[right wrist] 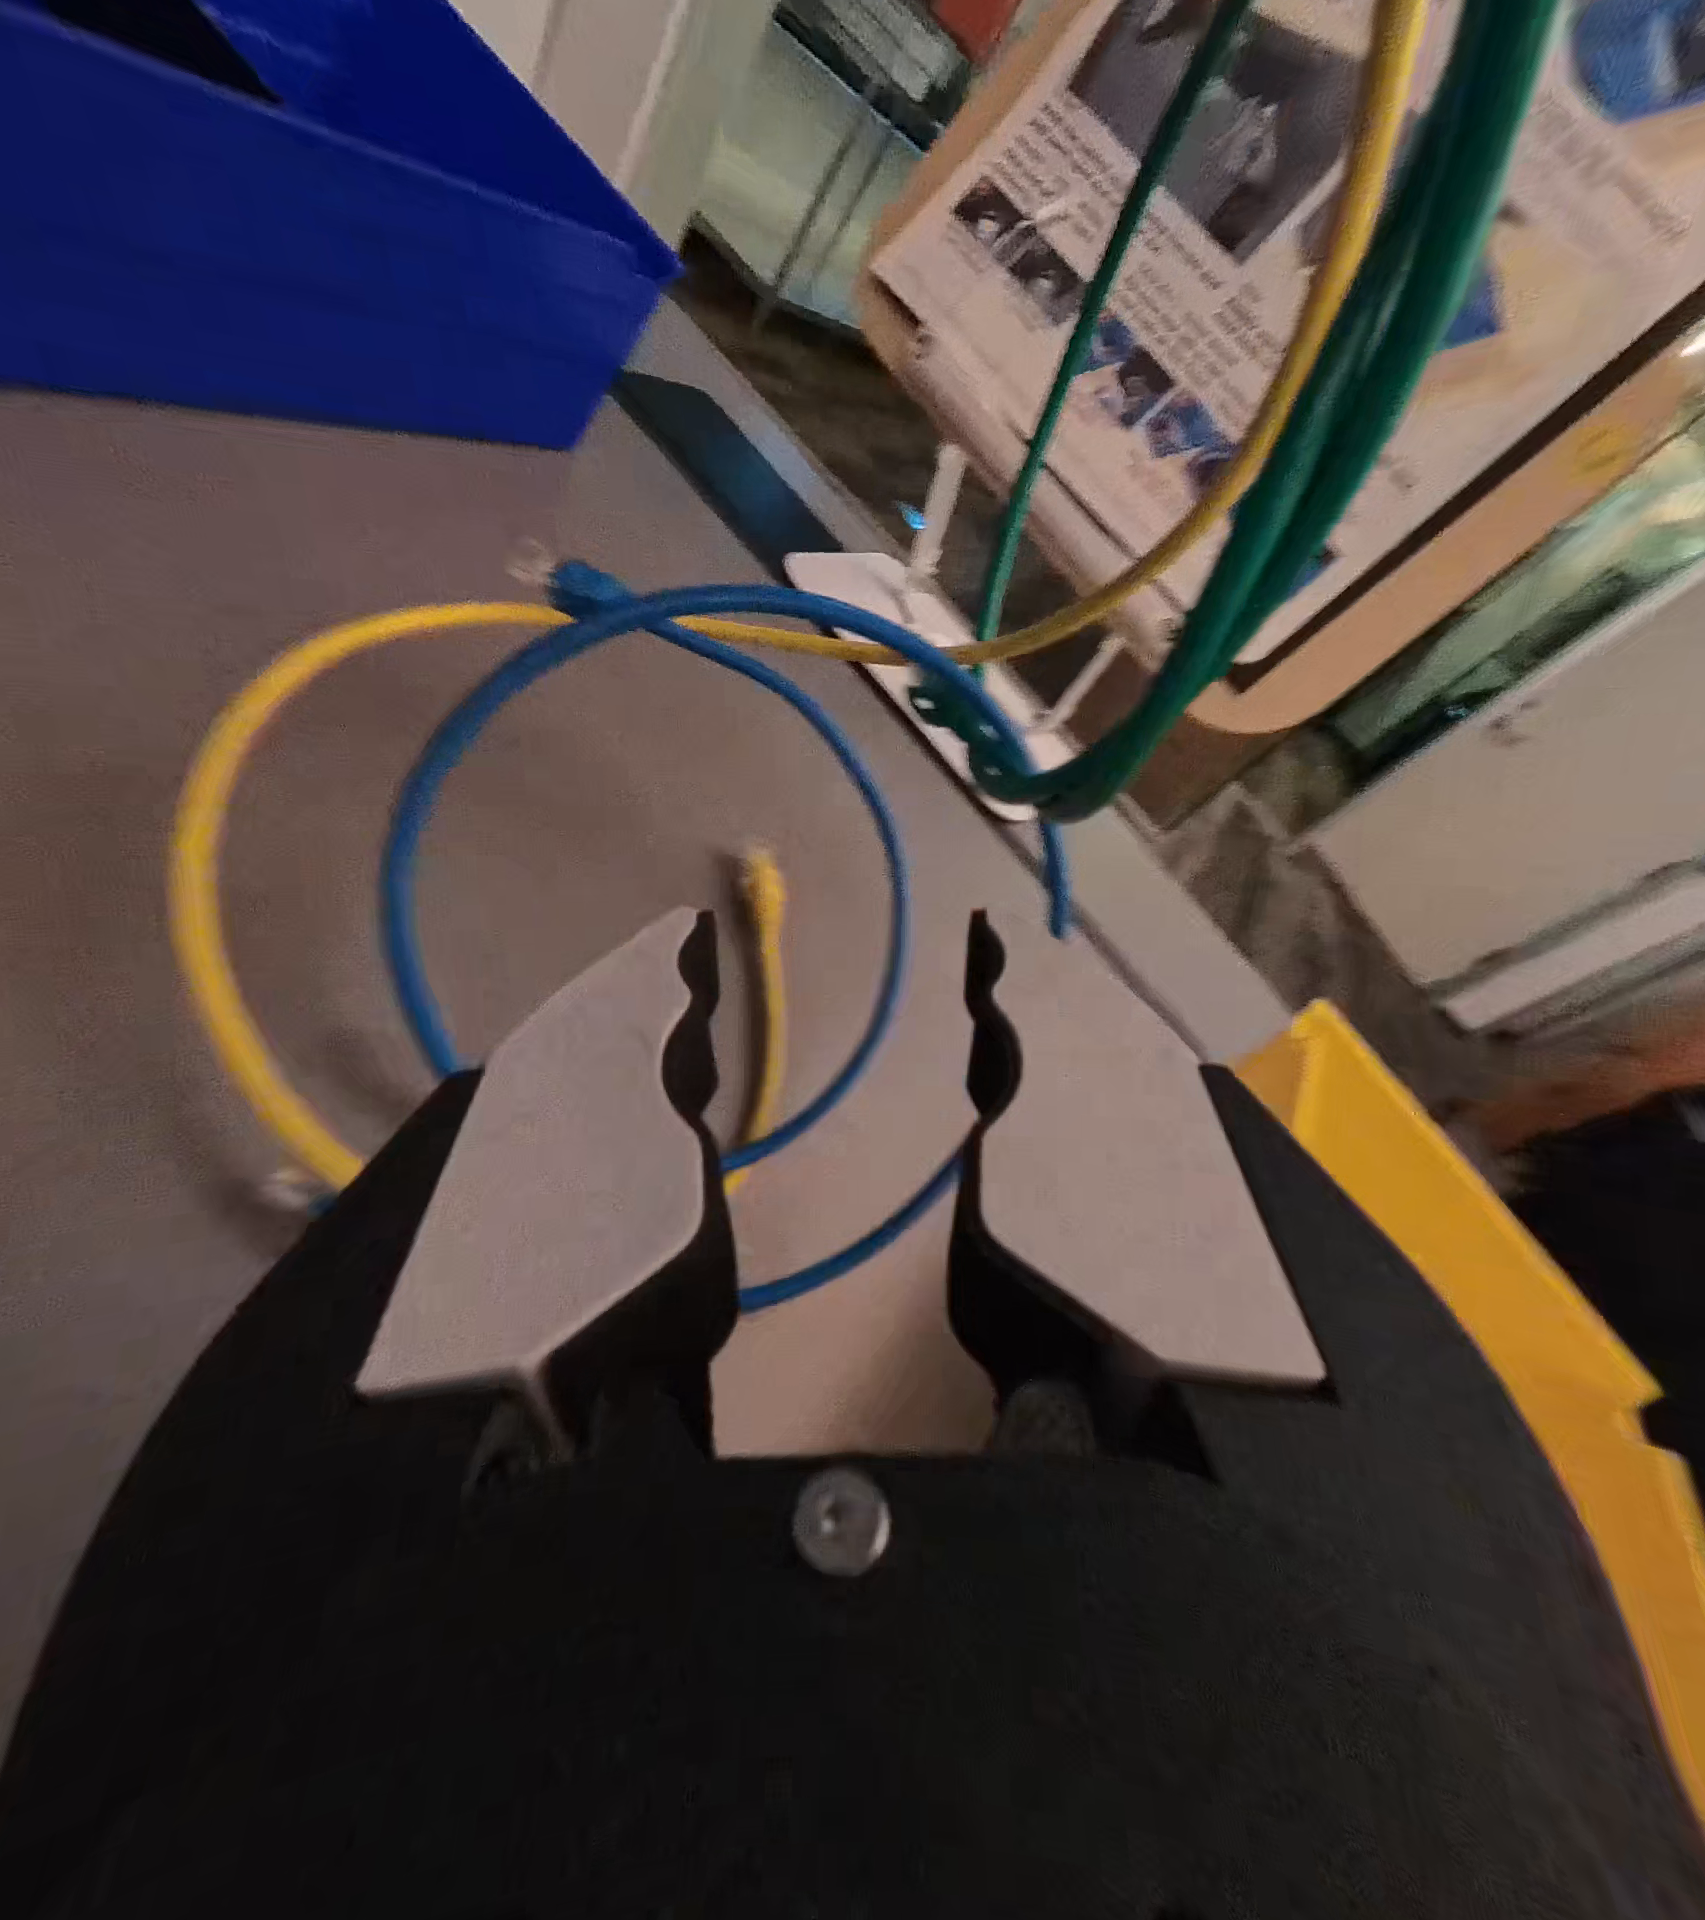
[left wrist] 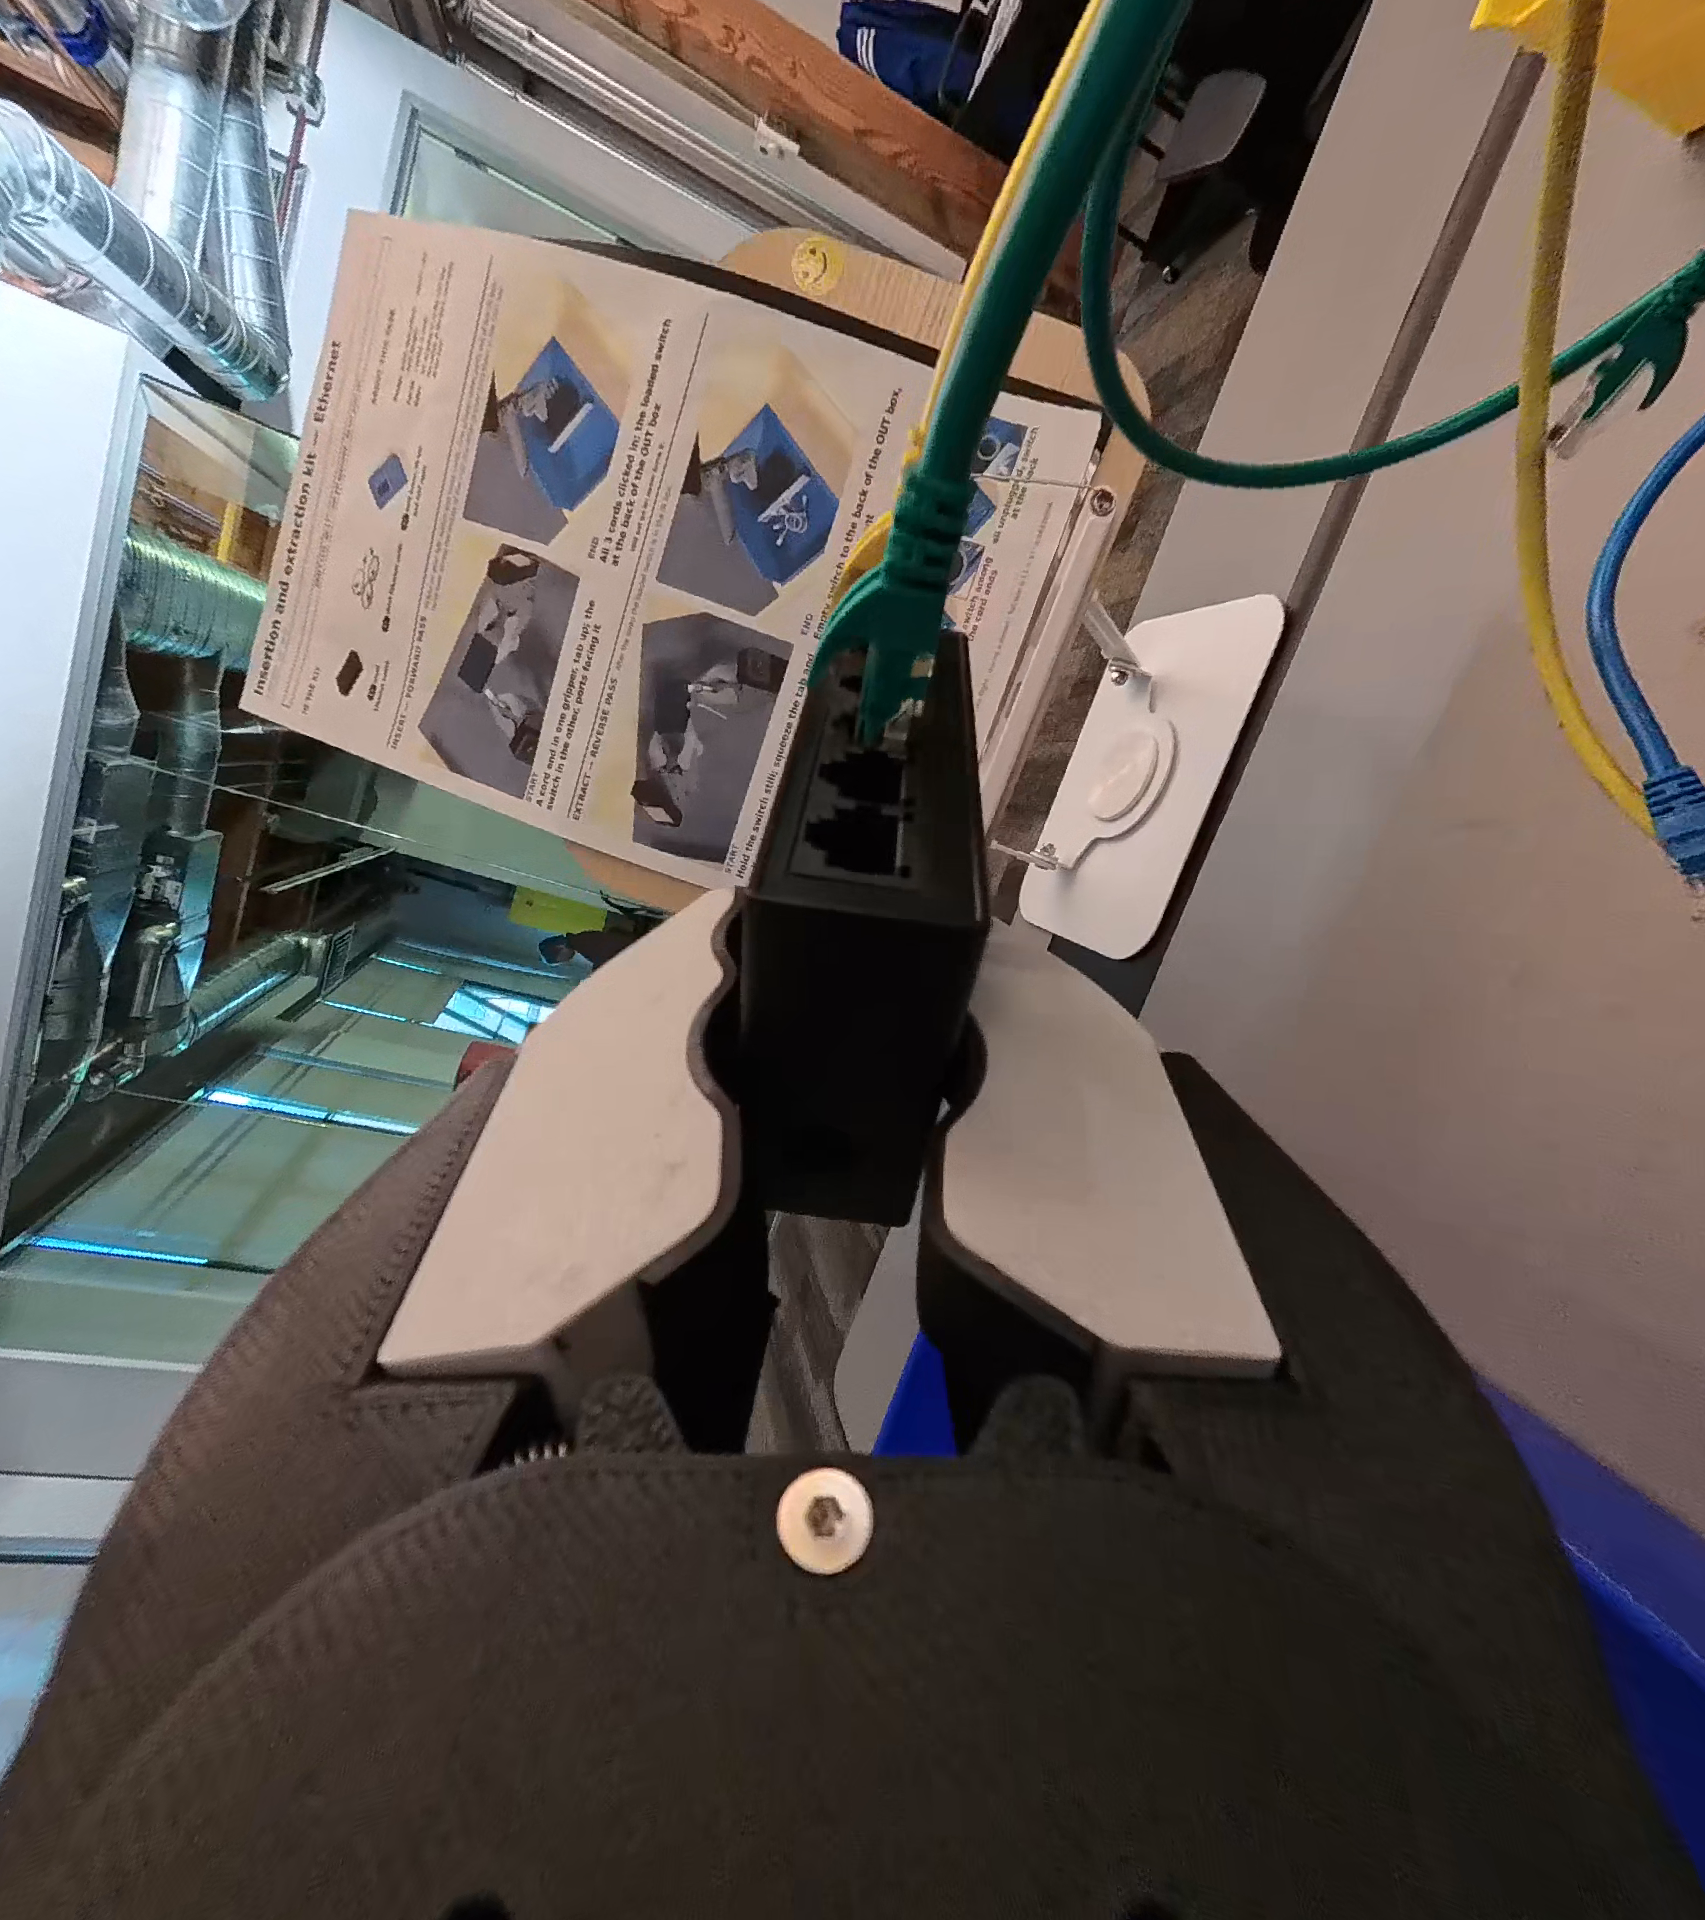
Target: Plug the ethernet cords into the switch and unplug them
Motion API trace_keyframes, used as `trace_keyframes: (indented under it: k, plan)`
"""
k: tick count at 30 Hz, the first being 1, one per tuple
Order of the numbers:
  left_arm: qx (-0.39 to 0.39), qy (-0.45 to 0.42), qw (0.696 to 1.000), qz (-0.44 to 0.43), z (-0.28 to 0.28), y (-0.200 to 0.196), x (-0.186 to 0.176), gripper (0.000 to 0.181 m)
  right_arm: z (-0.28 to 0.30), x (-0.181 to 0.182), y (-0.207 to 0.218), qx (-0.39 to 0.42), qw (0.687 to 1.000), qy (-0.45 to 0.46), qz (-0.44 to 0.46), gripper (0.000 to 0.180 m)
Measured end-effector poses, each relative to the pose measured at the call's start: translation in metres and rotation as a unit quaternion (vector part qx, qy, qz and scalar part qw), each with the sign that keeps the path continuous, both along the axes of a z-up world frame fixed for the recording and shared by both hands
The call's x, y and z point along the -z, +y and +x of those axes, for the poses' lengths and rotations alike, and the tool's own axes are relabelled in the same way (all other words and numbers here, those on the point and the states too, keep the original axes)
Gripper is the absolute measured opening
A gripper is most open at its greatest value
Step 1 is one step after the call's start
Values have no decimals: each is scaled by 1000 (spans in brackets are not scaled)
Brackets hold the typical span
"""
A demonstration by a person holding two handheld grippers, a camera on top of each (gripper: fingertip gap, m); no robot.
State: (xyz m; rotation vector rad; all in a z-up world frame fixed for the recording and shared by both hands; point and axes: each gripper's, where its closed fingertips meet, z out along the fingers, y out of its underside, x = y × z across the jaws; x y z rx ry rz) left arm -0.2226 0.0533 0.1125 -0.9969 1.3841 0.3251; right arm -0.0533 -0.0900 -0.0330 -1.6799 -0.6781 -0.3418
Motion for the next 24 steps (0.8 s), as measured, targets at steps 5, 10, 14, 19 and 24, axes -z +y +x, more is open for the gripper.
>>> trace_keyframes:
  k: [5, 10, 14, 19, 24]
  plan:
    - [24, -18, 1000, 10, -4, -8, -9, 31, 27, -15, 43, -52, 995, 25, -85, 51]
    - [34, -29, 999, 8, -9, -11, -15, 31, 52, 11, 65, -53, 976, -38, -206, 17]
    - [26, -18, 1000, 0, -12, -4, -9, 31, 41, -6, 62, -86, 979, -5, -186, 7]
    - [36, -14, 999, -19, -7, -3, -2, 30, 30, -55, 52, -143, 981, 37, -122, 8]
    - [21, -56, 998, -32, -13, 0, -14, 31, 34, -74, 48, -138, 983, 45, -111, 17]
